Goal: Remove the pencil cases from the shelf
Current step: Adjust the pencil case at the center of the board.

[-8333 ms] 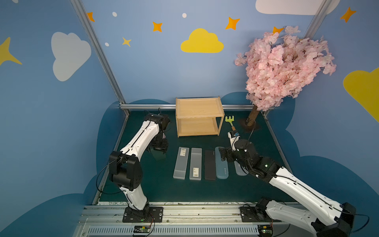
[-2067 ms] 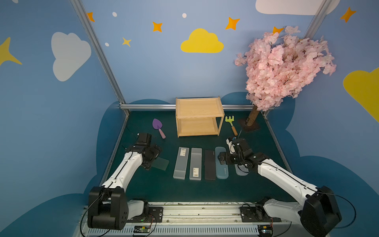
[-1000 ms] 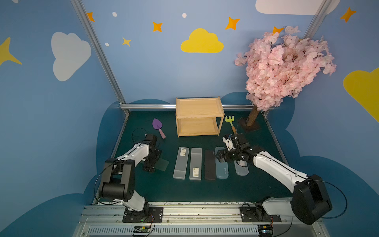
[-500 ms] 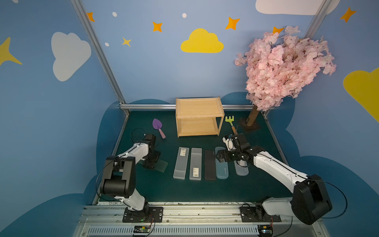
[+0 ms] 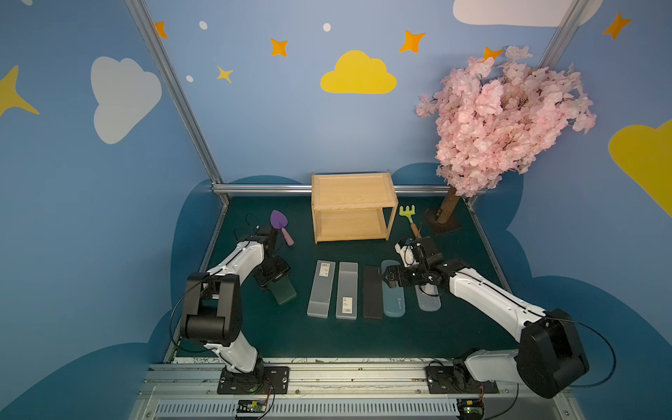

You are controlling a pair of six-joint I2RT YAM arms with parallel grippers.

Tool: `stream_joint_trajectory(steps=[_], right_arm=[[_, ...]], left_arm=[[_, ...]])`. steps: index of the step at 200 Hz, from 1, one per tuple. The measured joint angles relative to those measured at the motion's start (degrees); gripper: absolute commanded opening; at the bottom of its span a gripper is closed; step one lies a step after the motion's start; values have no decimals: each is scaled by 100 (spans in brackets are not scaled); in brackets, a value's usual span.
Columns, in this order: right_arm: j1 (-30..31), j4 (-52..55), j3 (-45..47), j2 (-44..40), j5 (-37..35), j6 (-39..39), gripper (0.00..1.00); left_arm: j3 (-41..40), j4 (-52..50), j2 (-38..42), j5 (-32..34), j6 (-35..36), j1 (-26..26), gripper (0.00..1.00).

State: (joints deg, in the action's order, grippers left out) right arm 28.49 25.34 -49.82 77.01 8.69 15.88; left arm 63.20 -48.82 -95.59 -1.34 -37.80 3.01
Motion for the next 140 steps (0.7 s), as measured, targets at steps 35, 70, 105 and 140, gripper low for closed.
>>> stream_joint_trajectory(steps=[35,70,105,140], right_arm=[[0,17,0,0,15,66,98],[0,83,0,-7,15,85,98],[0,144,0,-13,15,160,98],[0,164,0,-35,15,234,98]], left_arm=[[79,-356,-149,70,1134,72,67],[155,-525,-146,105,2118,175,67],[269,-448,-74,-68,2750,245,67],[247,-319,-157,-188,2951,450,67]])
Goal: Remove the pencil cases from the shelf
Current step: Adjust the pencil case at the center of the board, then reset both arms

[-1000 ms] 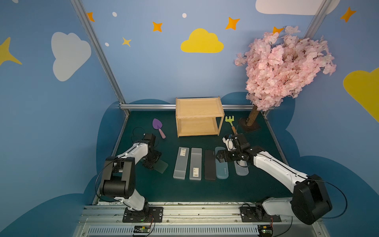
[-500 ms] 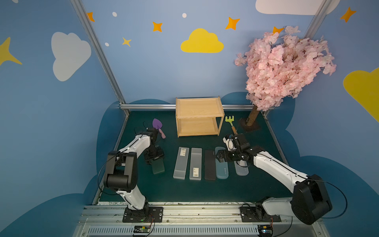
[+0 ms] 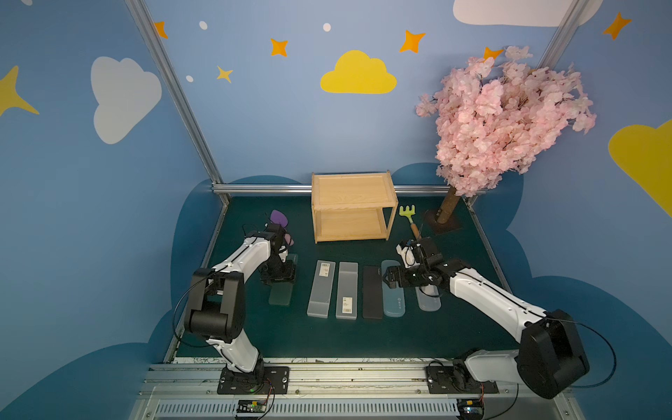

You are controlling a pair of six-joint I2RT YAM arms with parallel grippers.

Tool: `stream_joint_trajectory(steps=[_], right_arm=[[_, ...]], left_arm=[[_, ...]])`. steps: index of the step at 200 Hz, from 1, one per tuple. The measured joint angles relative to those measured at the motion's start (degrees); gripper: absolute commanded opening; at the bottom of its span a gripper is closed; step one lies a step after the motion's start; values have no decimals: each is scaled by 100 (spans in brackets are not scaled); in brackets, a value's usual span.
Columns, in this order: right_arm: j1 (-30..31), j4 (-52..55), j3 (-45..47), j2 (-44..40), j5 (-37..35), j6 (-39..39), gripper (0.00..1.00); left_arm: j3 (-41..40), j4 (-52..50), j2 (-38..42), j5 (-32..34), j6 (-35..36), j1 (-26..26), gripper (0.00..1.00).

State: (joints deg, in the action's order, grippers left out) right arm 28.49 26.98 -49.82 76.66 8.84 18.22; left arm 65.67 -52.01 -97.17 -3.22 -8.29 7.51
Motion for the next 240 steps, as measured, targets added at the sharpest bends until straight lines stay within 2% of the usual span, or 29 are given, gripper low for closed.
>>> stream_joint_trajectory(steps=[39,50,75,86,135,168,190,208,222,240], right_arm=[[0,68,0,-87,-26,13,98],[0,81,0,-96,-42,39,98],[0,98,0,-151,-70,101,98],[0,107,0,-168,-85,109,98],[0,199,0,-437,-289,103,98],[0,197,-111,-831,-634,125,98],[-13,90,-284,-1097,-911,15,98],[-133,20,-529,-1200,-1104,-122,98],[-372,-31,-743,-1176,-1204,-195,98],[-887,-109,-931,-1075,-1237,-201,98]], left_arm=[[0,90,-428,2,-2,225,68],[0,107,-518,22,-4,225,71],[2,131,-625,66,-52,225,87],[2,136,-647,109,-59,225,100],[98,177,-398,192,-210,221,100],[828,197,208,223,-310,221,100],[1060,577,925,573,-304,221,100],[518,1471,1764,1043,-142,173,100],[-468,2531,2426,1342,46,33,100],[-1606,3637,2710,1488,103,-328,100]])
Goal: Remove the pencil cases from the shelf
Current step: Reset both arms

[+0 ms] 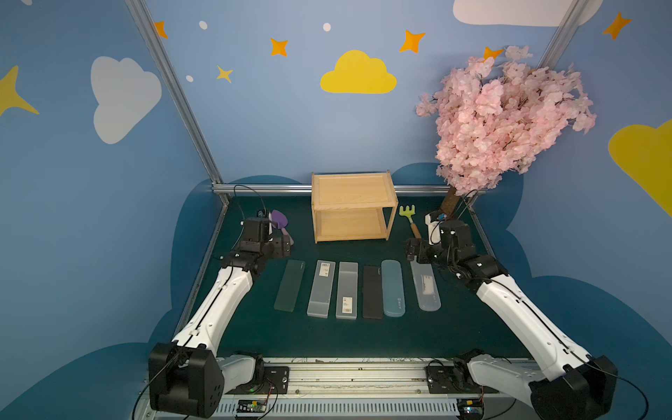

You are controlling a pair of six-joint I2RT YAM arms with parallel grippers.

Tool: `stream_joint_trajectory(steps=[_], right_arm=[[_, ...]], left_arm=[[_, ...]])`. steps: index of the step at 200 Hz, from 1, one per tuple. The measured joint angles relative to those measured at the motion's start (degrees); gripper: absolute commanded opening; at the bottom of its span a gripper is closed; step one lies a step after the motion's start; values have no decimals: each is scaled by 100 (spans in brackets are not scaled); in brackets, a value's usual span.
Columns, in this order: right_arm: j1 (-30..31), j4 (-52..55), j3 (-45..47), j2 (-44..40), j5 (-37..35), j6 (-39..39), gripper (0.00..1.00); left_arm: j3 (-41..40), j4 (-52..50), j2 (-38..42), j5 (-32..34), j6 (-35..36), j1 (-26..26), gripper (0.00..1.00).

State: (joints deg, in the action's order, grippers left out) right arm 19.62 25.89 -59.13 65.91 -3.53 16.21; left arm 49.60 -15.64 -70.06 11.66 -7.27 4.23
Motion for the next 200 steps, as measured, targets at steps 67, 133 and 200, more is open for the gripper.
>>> stream_joint_trajectory(steps=[67,133,200], right_arm=[[-1147,-402,258,546,-778,-247,98],[-1668,-3213,2732,713,-767,-1169,98],[-1532,-6817,3945,2273,-101,-1733,98]], left_arm=[[-1851,3161,-1445,-50,87,-481,100],[-2929,5888,-1775,-623,271,-649,100],[-2815,6240,-1808,-737,428,-579,100]])
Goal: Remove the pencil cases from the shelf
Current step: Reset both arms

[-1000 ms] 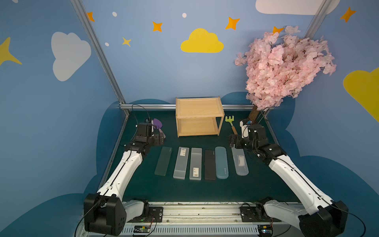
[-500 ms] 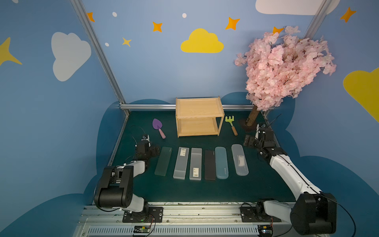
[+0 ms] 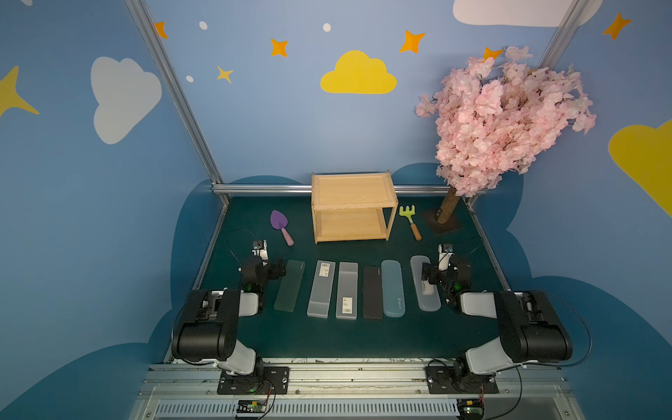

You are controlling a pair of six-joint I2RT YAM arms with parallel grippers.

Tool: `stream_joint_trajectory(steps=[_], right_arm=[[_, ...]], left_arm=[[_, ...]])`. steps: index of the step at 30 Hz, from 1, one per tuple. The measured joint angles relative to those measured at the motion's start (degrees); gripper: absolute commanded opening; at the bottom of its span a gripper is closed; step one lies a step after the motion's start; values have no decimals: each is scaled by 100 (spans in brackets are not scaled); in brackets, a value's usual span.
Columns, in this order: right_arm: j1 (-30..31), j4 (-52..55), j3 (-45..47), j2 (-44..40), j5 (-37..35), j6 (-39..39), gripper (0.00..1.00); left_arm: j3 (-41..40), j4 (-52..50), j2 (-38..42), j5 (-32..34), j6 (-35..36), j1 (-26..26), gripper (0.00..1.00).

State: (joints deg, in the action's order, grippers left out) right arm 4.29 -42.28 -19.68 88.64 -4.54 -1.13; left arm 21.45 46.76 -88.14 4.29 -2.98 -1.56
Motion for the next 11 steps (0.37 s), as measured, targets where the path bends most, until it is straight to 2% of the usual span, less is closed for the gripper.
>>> stream_joint_trajectory(steps=[11], right_arm=[[-52,424,-691,-330,127,-129,98]], left_arm=[[13,2,-2,2,24,13,100]])
